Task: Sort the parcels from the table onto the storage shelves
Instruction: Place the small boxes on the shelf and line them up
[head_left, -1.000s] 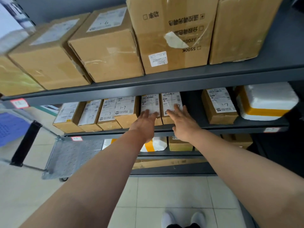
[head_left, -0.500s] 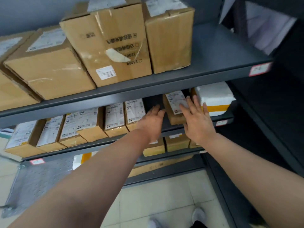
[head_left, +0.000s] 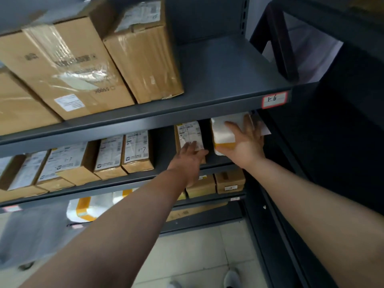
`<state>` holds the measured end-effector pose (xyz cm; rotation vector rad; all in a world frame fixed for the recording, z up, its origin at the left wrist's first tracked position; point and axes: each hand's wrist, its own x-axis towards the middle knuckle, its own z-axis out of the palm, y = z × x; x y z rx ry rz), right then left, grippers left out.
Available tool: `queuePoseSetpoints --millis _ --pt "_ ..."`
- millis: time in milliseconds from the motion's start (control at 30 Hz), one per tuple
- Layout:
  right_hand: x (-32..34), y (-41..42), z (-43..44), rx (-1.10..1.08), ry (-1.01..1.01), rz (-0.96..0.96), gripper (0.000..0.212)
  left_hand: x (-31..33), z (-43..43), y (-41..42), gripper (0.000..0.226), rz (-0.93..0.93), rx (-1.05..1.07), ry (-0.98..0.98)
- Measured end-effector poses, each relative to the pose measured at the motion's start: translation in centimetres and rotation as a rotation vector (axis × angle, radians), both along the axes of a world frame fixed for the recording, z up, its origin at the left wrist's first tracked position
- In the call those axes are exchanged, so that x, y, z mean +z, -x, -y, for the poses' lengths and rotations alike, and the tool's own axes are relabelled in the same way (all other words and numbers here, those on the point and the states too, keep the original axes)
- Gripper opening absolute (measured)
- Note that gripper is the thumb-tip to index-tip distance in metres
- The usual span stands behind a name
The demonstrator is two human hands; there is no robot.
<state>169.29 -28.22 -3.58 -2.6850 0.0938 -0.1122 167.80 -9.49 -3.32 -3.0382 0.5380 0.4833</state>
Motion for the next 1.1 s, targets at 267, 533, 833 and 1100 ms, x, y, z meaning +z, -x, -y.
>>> queuePoseSetpoints --millis 267,533,833,1100 --pt "0.3 -3.0 -1.9 -0.206 -0.019 0.019 0.065 -0.5 -1.5 0.1 0.088 0.018 0.103 -0.012" --pt "0.2 -2.6 -4.7 -0.106 -0.005 0.001 0.062 -0.6 -6.1 0.5 0.085 0.05 0.177 0.075" --pt "0.3 -1.7 -11.2 -0.003 -0.062 0.0 0.058 -0.3 -8.2 0.7 0.083 -0.011 0.315 0.213" --pt "-0.8 0.6 -10.7 0.037 -0.038 0.128 0.068 0.0 -9.0 1.8 0.091 0.074 0.317 0.245"
